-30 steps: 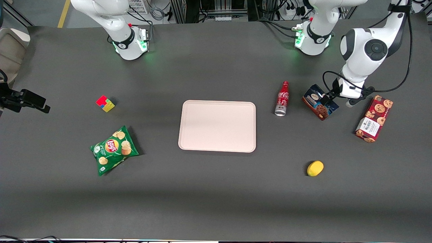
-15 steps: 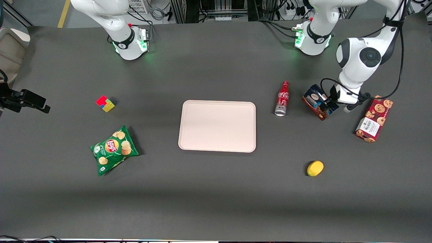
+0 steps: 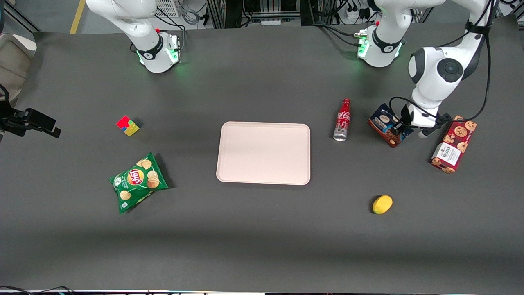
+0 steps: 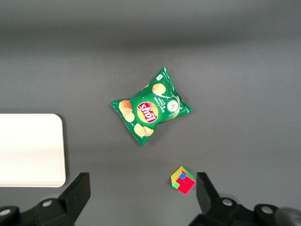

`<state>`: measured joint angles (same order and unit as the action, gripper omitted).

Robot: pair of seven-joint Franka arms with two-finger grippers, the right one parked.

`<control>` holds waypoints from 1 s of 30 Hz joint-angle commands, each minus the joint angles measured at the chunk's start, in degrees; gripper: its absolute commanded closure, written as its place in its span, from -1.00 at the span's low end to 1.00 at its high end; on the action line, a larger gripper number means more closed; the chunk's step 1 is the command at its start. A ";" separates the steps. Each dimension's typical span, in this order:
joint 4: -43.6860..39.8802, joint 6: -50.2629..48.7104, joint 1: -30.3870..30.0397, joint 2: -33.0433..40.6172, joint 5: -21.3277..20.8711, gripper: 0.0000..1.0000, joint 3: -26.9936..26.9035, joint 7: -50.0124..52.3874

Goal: Place cookie box on tray

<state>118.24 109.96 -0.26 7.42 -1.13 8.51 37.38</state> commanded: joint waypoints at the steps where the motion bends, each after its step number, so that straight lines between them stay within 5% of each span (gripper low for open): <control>1: -12.14 -10.81 0.44 -2.06 0.07 0.48 5.98 1.73; 14: -20.68 -8.82 1.41 -14.00 3.06 0.48 24.88 5.05; 22: -20.68 3.84 2.81 -26.22 2.80 0.48 27.70 6.12; 30: -20.15 12.55 4.13 -35.01 -3.61 0.47 27.71 6.47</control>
<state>101.10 121.40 2.70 -22.47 -0.85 36.05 42.79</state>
